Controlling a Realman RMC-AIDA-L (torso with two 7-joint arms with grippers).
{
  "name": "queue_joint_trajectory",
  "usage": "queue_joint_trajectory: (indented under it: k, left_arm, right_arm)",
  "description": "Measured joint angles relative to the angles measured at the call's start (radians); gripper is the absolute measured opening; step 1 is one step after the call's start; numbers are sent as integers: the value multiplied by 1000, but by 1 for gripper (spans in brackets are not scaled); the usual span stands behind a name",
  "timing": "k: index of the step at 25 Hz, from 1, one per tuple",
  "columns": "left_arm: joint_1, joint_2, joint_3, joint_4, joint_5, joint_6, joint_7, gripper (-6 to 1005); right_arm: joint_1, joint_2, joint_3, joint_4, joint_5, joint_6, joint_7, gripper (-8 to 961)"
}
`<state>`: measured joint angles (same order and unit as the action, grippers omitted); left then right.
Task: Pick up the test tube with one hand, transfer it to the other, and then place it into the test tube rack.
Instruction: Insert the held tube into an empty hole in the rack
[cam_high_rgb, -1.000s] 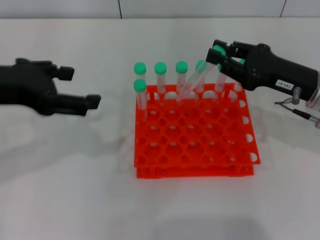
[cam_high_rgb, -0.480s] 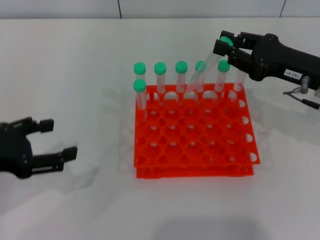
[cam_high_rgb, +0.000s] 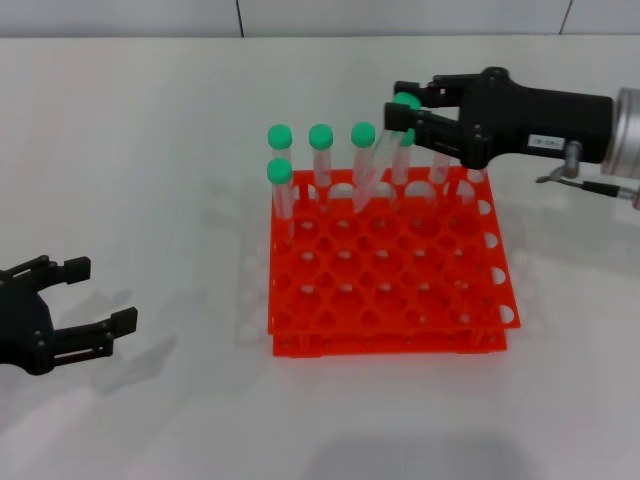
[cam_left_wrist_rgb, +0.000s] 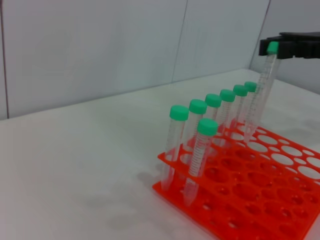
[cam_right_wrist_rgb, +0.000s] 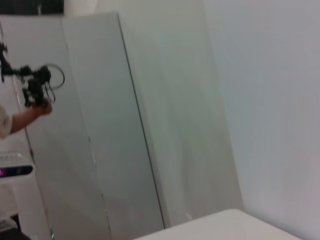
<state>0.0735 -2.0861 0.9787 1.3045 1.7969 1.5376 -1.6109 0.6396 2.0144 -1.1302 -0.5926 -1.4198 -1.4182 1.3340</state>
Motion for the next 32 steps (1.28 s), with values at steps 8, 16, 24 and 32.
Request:
queue_joint_trajectory:
  k: [8, 16, 24, 32]
  left_arm:
    - [-29, 2, -24, -62, -12, -1, 40, 893]
    - [-48, 0, -29, -103, -29, 1, 86, 893]
    - [-64, 1, -26, -127, -35, -1, 102, 893]
    - [-71, 1, -24, -129, -34, 0, 103, 893]
  right_arm:
    - [-5, 4, -176, -158, 3, 128, 117, 334]
    - [-6, 7, -276, -222, 6, 218, 159, 344]
    - [-1, 7, -283, -231, 3, 265, 160, 354]
    - [3, 7, -310, -232, 1, 298, 160, 363]
